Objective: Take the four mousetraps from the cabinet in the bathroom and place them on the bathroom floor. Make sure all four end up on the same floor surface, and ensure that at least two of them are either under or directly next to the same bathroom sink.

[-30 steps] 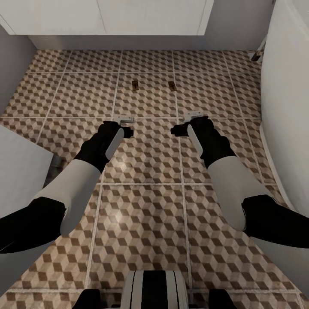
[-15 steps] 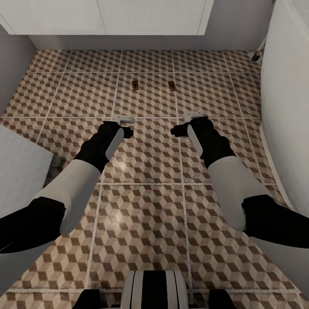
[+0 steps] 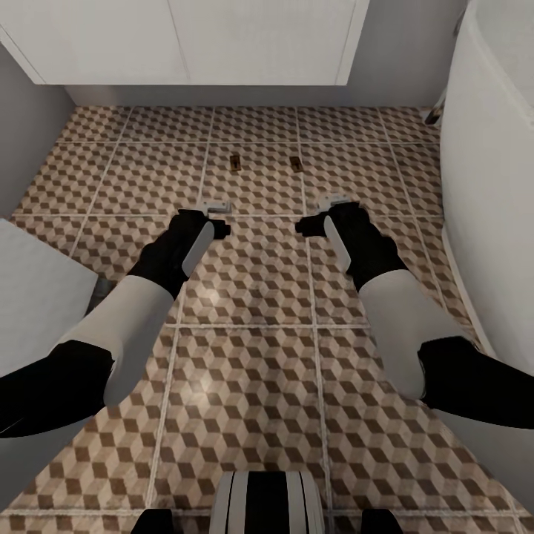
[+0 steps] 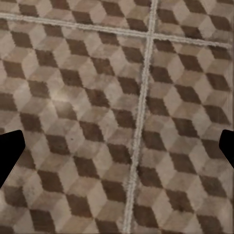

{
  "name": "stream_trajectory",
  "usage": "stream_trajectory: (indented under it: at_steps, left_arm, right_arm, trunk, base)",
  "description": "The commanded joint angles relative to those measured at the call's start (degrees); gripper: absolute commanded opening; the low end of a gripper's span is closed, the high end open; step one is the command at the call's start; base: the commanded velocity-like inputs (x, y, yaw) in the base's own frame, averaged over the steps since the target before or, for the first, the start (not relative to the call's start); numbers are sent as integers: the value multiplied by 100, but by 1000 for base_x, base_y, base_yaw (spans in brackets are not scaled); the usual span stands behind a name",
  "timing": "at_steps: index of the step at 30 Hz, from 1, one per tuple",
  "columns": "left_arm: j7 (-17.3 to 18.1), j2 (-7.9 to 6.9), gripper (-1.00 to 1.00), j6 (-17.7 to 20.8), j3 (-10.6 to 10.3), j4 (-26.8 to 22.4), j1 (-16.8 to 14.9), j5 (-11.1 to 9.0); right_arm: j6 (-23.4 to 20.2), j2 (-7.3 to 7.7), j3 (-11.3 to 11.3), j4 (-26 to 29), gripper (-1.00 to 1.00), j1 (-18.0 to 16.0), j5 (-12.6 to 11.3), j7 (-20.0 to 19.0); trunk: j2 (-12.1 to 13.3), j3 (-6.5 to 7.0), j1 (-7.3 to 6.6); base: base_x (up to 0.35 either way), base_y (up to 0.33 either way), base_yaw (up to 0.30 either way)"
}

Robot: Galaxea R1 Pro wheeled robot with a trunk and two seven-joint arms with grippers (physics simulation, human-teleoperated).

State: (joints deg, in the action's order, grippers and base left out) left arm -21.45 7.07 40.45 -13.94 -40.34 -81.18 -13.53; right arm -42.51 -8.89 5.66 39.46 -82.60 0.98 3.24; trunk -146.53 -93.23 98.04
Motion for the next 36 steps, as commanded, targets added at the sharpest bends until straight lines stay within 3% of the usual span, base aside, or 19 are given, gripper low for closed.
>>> stream_trajectory:
  at_steps: [1, 36]
  left_arm:
    - [-52, -4, 100, 15, -21, -2, -3, -62]
    - [-52, -21, 100, 16, -21, 148, 28, -62]
  right_arm:
    - [-29, 1, 14, 4, 100, -2, 7, 18]
    - [-21, 29, 16, -56, 100, 29, 17, 1]
  trunk:
    - [1, 19, -3]
    - [47, 795, -93]
  base:
    - [0, 0, 0]
    - [0, 0, 0]
